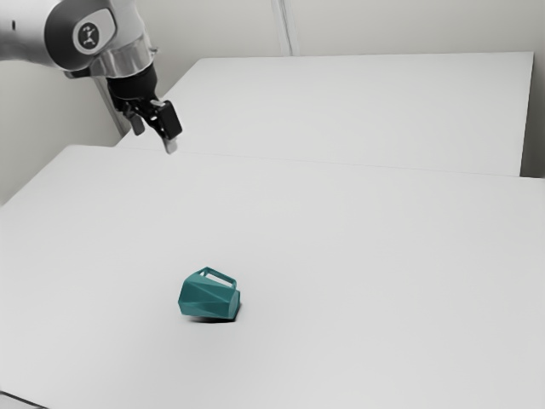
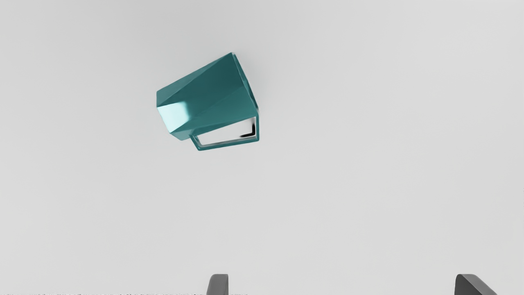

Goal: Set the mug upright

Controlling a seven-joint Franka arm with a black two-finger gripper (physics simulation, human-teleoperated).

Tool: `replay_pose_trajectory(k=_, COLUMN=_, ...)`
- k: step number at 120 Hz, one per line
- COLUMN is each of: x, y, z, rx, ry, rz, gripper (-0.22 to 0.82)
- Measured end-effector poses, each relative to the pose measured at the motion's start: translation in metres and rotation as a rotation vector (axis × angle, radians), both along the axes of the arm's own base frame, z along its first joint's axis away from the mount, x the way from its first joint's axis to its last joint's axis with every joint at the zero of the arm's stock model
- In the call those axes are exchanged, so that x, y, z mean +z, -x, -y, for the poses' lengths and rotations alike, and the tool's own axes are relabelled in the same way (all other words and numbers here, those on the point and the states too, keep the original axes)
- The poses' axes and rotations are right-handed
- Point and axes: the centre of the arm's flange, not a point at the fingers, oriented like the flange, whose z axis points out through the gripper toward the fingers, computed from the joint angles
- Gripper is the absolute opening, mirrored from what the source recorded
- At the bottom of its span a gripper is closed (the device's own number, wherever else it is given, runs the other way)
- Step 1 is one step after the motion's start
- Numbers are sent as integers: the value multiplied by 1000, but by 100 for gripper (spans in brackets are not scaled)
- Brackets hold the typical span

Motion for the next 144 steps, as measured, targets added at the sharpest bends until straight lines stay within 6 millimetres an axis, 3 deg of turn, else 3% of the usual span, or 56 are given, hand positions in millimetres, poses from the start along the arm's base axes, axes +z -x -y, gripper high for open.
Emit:
replay_pose_trajectory(k=17, x=-4, y=-2, z=-9, rx=18, ry=10, rz=0, gripper=60)
replay_pose_trajectory(k=37, x=-32, y=0, z=-24, rx=51, ry=23, rz=-29, gripper=60)
replay_pose_trajectory(k=63, x=-98, y=12, z=-89, rx=261, ry=279, rz=-142, gripper=60)
replay_pose_trajectory(k=90, x=-180, y=30, z=-121, rx=455, ry=538, rz=-264, gripper=60)
replay_pose_trajectory(k=118, x=-269, y=44, z=-159, rx=646, ry=694, rz=-384, gripper=60)
replay_pose_trajectory(k=144, x=-326, y=44, z=-180, rx=749, ry=747, rz=-429, gripper=60)
